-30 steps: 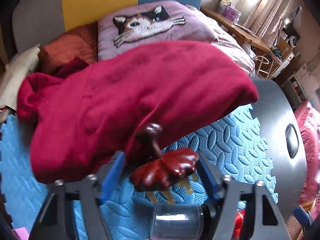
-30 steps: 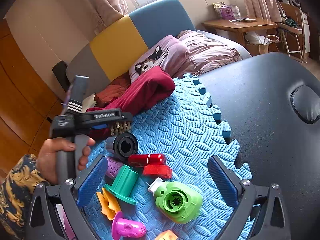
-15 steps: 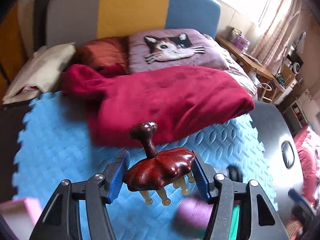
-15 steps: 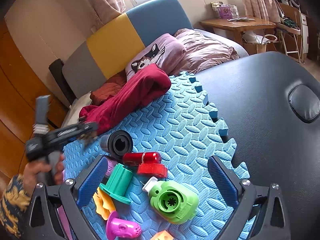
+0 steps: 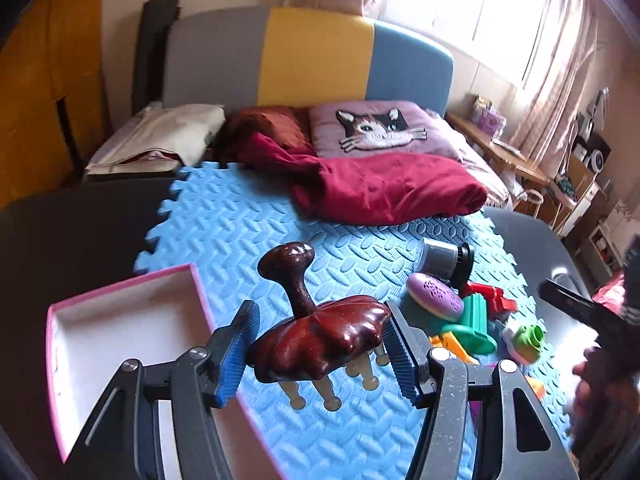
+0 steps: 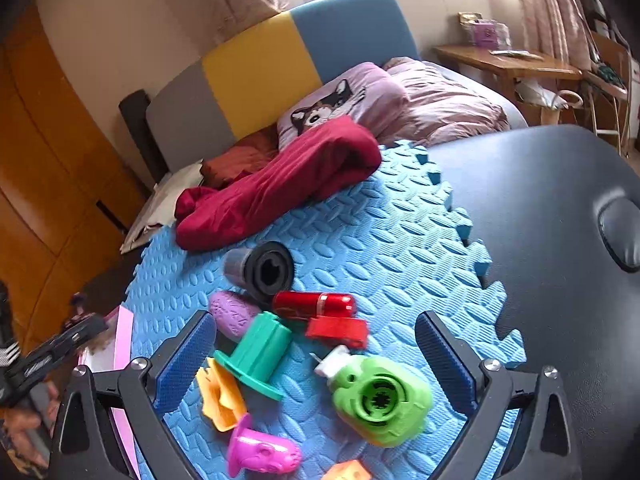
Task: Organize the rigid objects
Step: 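Carry the brown massager toward the white tray with the left tool while the right tool grasps the black cup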
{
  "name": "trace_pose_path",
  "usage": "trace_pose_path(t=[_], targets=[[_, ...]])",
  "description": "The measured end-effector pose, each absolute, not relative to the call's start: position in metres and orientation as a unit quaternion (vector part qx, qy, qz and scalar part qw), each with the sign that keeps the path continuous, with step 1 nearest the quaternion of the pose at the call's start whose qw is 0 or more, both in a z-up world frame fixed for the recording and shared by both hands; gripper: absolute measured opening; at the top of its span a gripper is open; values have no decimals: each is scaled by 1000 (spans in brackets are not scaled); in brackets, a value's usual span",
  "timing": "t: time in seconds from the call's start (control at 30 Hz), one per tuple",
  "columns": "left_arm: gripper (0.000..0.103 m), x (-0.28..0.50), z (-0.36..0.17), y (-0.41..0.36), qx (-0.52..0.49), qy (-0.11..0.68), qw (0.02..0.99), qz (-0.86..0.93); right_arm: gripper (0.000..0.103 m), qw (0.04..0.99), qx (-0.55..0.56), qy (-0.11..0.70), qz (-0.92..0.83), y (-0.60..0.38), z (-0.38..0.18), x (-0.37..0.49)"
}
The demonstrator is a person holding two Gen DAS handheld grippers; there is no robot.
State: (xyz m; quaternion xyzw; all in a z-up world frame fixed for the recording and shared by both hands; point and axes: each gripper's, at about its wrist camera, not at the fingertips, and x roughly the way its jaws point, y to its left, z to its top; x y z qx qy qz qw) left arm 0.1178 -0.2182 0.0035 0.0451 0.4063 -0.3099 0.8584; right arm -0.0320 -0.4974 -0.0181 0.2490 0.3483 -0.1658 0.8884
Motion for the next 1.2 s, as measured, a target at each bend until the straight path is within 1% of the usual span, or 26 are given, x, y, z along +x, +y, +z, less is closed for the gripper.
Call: trace_pose_path(t=[0.2,0.37,0.47,0.53,0.57,0.6,0.7,0.8,0.93,1.03,1.2], targets=[[62,102,10,-171,19,399,866,-300,102,887,213,379,-158,-474,-9,33],[62,94,10,-130,-5,399,872,-283,102,858,195,428,-205,-472,-29,93],[62,92,7,-109,-16,403,874,-270,100,832,178,467,-241,-475,-50,122],[62,91,4,-98,-16,402,877,-261,89,815,180,497,-238,-476,-67,139],[62,90,4,-93,-16,402,879,-257,76,810,177,507,-235,-477,-73,143],[62,89,3,-88,-18,401,880,-254,73,810,170,510,-235,-475,-76,147],[62,86,0,-75,-20,399,884,-243,71,820,155,505,-222,-469,-75,152],[62,87,-3,-67,-23,401,886,-234,71,838,130,492,-197,-452,-61,153],[62,89,-6,-54,-38,405,887,-219,71,874,82,461,-131,-406,-32,140],[62,86,-6,-46,-39,401,891,-209,71,889,70,449,-59,-368,-22,120],[62,82,-12,-25,-48,408,892,-190,71,887,45,459,13,-311,-39,70]])
